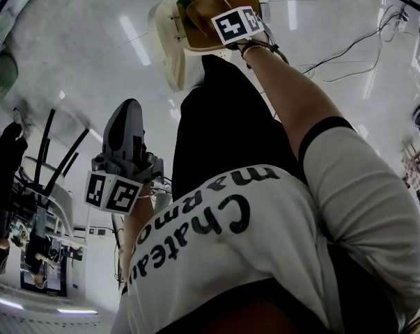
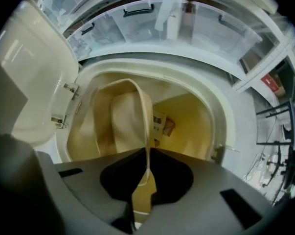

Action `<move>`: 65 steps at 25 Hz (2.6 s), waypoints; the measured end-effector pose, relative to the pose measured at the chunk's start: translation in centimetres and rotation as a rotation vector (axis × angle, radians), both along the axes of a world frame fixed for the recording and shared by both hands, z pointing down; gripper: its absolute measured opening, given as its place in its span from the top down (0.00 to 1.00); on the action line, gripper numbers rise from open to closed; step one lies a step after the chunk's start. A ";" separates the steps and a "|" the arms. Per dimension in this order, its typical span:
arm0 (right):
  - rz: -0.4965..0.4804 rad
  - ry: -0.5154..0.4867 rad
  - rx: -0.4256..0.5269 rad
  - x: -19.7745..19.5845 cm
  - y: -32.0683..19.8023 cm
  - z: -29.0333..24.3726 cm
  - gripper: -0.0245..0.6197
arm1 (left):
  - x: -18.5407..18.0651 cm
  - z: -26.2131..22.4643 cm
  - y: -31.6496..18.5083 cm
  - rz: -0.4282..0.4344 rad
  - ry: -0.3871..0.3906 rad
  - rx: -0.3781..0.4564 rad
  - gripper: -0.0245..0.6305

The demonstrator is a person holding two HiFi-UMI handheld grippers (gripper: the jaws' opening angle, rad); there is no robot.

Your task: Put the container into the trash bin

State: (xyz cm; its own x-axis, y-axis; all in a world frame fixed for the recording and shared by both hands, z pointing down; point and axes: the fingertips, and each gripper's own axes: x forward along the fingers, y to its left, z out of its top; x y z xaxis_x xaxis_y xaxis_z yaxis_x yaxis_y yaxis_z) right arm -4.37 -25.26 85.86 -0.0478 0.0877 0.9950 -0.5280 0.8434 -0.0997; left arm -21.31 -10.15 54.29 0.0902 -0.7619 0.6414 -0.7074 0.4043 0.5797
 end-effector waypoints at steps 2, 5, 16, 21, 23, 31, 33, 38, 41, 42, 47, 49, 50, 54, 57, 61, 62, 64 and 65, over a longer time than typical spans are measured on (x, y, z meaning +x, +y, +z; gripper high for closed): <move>-0.083 0.035 0.007 -0.6 0.3 0.4 0.90 | 0.2 0.2 0.3 -0.012 0.006 -0.007 0.93; -0.192 0.086 0.037 -1.0 0.3 1.1 0.90 | 0.9 0.5 0.5 -0.019 0.018 -0.011 0.93; -0.261 0.162 0.045 -1.9 1.1 4.2 0.90 | 0.9 1.8 2.3 -0.079 0.016 -0.047 0.93; -0.226 0.183 0.035 -1.3 0.5 6.0 0.90 | 1.3 2.8 2.0 -0.086 0.007 -0.058 0.93; -0.218 0.180 0.038 -1.3 0.3 6.2 0.90 | 1.4 2.8 1.9 -0.079 0.003 -0.055 0.93; -0.218 0.102 0.027 -2.2 1.0 4.2 0.71 | 1.4 1.1 2.2 -0.092 -0.019 -0.009 0.93; -0.203 0.085 0.033 -2.5 0.9 2.8 0.71 | 1.3 0.2 2.1 -0.094 -0.037 0.016 0.93; -0.049 0.078 -0.015 0.4 2.4 -2.7 0.71 | 1.2 -4.3 1.0 -0.097 -0.068 0.108 0.93; 0.052 0.021 0.007 0.6 1.3 -6.8 0.72 | 0.6 -7.0 0.0 -0.089 -0.111 0.190 0.93; 0.086 0.001 0.022 0.7 0.9 -8.3 0.73 | 0.4 -7.8 -0.2 -0.092 -0.122 0.215 0.93; 0.283 -0.150 -0.019 0.6 1.6 -16.3 0.76 | -0.6 -12.7 -1.6 -0.082 -0.161 0.333 0.93; 0.359 -0.206 -0.020 0.9 1.7 -19.6 0.80 | -0.7 -14.7 -2.0 -0.079 -0.164 0.374 0.93; 0.394 -0.236 -0.013 0.9 1.6 -21.2 0.82 | -0.7 -15.5 -2.3 -0.072 -0.165 0.397 0.93; 0.571 -0.425 0.040 -0.3 -0.7 -28.4 0.86 | -0.1 -19.5 -4.2 0.014 -0.186 0.524 0.93; 0.662 -0.590 0.088 -0.7 -0.9 -34.9 0.87 | 0.8 -23.2 -4.1 0.047 -0.193 0.604 0.93; 0.764 -0.932 0.105 -1.3 -0.2 -45.1 0.88 | 1.7 -29.5 -2.8 0.091 -0.224 0.714 0.93; 0.785 -1.032 0.109 -1.4 -0.1 -47.7 0.89 | 1.7 -31.0 -2.4 0.100 -0.234 0.747 0.93; 0.785 -1.169 0.134 -1.3 0.5 -52.3 0.89 | 1.7 -33.8 -1.2 0.107 -0.251 0.808 0.93; 0.762 -1.211 0.160 -1.2 1.1 -54.3 0.89 | 1.6 -34.9 -0.5 0.110 -0.262 0.835 0.93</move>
State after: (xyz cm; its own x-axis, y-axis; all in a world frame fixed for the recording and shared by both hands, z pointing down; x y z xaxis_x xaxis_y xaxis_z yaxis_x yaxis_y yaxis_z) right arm -5.56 -24.20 31.60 -0.8385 -0.4508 0.3060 -0.5080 0.4440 -0.7381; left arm -19.69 -10.68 19.35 0.1188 -0.9867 -0.1110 -0.8691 -0.1575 0.4690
